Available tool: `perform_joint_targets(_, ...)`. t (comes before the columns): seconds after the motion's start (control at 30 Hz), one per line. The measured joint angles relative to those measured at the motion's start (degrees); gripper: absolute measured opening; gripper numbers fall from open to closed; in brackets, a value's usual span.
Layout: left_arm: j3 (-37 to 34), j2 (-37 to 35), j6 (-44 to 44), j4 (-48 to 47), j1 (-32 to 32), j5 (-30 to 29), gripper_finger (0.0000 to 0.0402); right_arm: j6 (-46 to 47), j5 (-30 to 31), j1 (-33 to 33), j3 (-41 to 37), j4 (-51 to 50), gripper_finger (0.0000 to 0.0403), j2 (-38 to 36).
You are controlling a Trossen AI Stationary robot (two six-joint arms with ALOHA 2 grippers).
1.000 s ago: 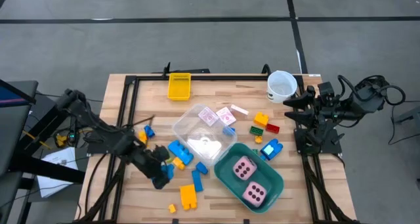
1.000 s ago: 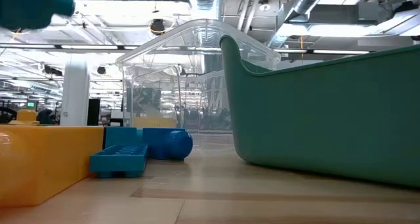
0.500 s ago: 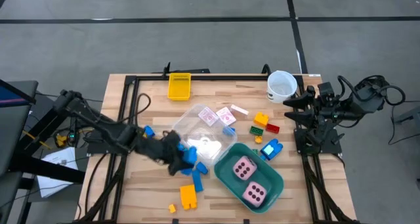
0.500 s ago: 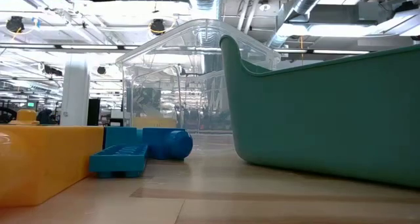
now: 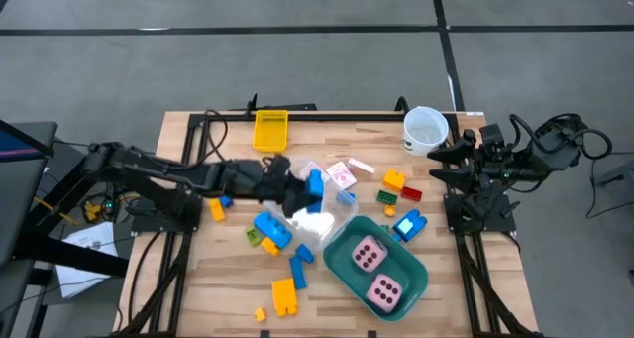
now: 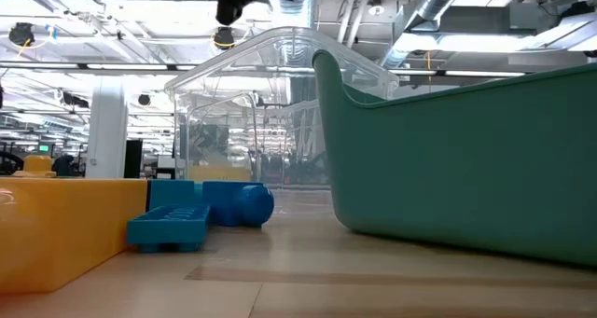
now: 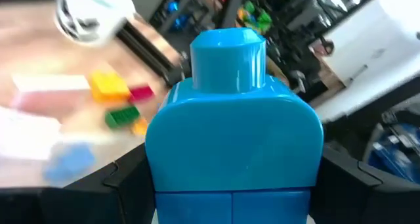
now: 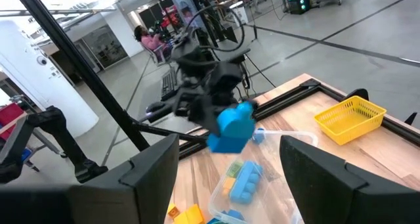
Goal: Pick & Place Toys
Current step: Put the blue game pieces into the transparent bin
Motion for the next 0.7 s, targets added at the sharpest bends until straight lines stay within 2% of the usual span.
perform_joint_targets(0.2, 5.16, 1.3, 1.64, -7.59, 4.93, -0.51, 0.029, -0.27, 0.0, -0.02, 0.0, 0.02, 0.0254, 0.0)
perform_joint_targets(0.3, 9.57, 4.43, 2.44, -13.36, 5.89, -0.55, 0.029, -0.72, 0.05, -0.02, 0.0, 0.02, 0.0254, 0.0)
perform_joint_targets(0.7, 34.19, 24.39, 3.58, -44.49, 5.23, 1.08, 0.029, -0.94, 1.22, -0.02, -0.02, 0.0, 0.0254, 0.0)
